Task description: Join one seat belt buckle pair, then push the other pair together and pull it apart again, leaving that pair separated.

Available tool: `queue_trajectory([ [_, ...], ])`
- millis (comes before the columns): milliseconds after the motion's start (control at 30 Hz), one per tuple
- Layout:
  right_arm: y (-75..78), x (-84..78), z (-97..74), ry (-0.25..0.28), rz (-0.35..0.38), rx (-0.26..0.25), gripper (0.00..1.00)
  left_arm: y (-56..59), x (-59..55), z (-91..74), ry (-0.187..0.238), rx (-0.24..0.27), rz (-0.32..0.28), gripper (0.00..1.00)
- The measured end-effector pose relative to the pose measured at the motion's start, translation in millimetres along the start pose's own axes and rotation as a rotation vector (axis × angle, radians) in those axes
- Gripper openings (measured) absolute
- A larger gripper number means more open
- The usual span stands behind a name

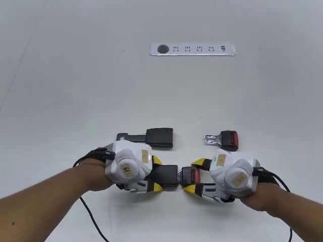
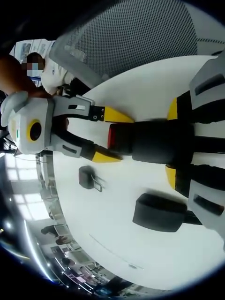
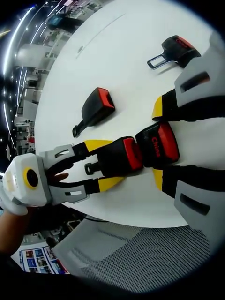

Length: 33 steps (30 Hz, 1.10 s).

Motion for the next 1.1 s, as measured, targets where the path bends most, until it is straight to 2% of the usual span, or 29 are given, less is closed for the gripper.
queue_trajectory([
  [233, 3.1, -2.1, 0.0, -0.003, -0.031, 0.029, 0.35, 0.6, -1.0, -1.5, 0.003, -0.008, 0.010, 0.34],
  [433, 1.6, -5.6, -2.4, 0.006, -0.037, 0.029, 0.35, -0.7, -2.6, -3.2, 0.007, -0.023, 0.028, 0.33],
  [667, 5.5, -5.9, -2.4, 0.008, -0.095, 0.064, 0.34, -3.7, -4.4, -5.3, 0.020, -0.047, 0.058, 0.33],
  [1100, 8.2, -2.6, -6.2, 0.037, -0.138, 0.119, 0.32, -6.7, -8.7, -8.7, 0.052, -0.081, 0.076, 0.33],
])
Point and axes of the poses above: the centre of the closed fingertips' face, and the gripper's own axes: z roughly forward along the fingers, y roughly to its right, x roughly out of its top, the point moved 10 cm from there along -z, roughly backward along the fingers, and after that the axes turned 4 degrees about y, right-handed, at the moved point
